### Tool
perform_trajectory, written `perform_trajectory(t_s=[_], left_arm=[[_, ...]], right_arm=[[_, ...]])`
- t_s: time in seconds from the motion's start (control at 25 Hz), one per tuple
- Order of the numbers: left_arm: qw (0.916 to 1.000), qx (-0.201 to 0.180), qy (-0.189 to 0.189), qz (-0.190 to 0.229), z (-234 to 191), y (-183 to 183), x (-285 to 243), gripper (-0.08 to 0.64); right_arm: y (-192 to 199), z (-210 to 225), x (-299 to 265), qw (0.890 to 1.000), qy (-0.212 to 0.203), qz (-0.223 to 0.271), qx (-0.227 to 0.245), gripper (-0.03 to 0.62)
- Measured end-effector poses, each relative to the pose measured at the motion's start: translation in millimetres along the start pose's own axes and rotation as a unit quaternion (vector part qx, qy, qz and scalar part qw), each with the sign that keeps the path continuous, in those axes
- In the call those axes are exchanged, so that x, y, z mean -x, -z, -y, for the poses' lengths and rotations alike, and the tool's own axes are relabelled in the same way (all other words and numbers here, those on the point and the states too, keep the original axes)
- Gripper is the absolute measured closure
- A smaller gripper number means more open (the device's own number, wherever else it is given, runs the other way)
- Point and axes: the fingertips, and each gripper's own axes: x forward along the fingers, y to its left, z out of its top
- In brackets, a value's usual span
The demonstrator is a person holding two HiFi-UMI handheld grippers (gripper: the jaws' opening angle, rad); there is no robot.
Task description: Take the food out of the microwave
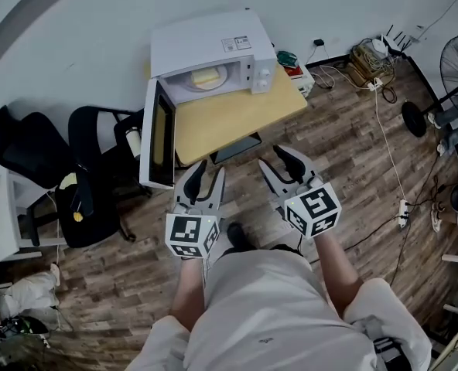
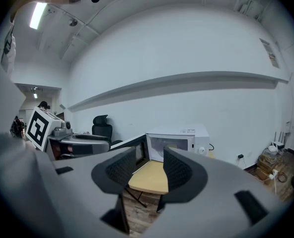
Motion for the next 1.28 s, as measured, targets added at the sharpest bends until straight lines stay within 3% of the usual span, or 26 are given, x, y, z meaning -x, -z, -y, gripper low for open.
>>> perform_trajectory(t_s=[0.56, 1.28], left_arm=[[0.9995, -0.008, 0.028, -0.015, -19, 5, -12, 0.425], [0.9997, 0.007, -0.005, -0.023, -57, 1, -73, 0.417]], right_arm=[[4, -3, -26, 1.0, 0.007, -0.02, 0.0, 0.436], [-11, 36, -102, 0.998, -0.048, -0.032, 0.019, 0.431]])
